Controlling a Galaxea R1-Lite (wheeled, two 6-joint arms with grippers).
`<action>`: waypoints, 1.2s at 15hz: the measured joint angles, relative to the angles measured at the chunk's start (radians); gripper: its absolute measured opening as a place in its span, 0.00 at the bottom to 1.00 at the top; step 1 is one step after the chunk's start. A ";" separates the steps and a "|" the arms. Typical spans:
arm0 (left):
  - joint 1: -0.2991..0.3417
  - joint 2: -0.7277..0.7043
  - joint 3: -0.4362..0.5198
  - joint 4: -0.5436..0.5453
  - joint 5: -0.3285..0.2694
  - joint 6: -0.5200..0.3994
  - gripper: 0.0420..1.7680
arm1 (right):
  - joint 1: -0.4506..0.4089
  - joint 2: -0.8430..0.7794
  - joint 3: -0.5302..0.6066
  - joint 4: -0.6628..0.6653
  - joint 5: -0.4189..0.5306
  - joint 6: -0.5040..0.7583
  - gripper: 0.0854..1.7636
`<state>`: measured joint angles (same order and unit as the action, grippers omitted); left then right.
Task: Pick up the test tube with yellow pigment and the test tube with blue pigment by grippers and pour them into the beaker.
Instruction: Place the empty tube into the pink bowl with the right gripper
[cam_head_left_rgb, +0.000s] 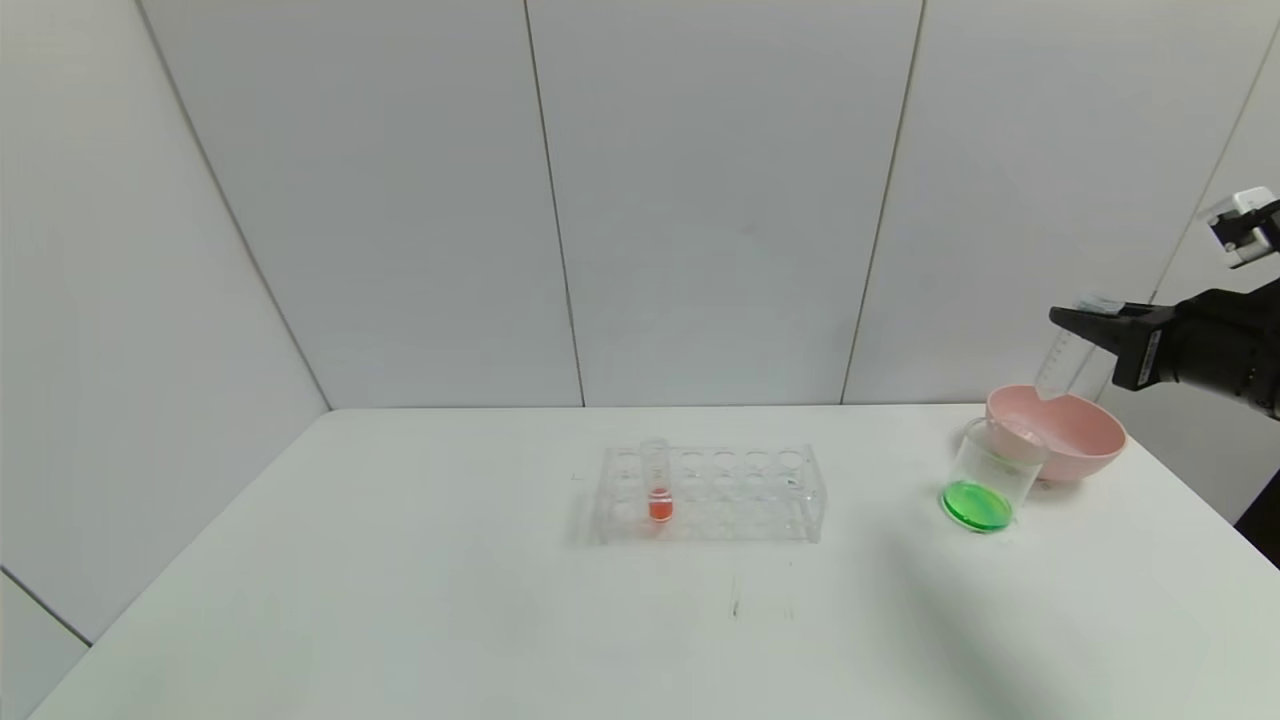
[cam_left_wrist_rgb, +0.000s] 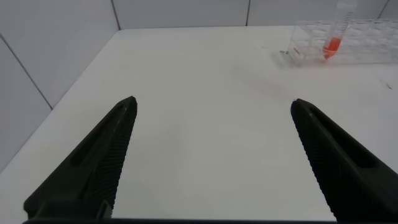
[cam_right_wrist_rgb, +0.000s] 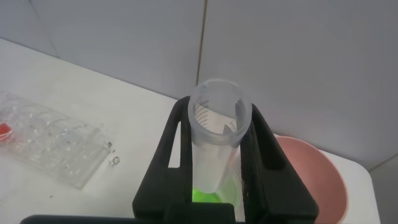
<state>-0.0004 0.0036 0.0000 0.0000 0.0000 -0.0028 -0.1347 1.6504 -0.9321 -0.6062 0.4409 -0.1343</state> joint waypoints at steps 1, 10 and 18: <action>0.000 0.000 0.000 0.000 0.000 0.000 1.00 | -0.020 0.024 -0.016 -0.017 0.001 0.000 0.25; 0.000 0.000 0.000 0.000 0.000 0.000 1.00 | -0.116 0.430 -0.346 -0.091 -0.087 0.001 0.25; 0.000 0.000 0.000 0.000 0.000 0.000 1.00 | -0.127 0.617 -0.484 -0.090 -0.095 0.000 0.25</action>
<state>0.0000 0.0036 0.0000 0.0000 0.0000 -0.0028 -0.2617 2.2672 -1.4162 -0.6960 0.3462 -0.1343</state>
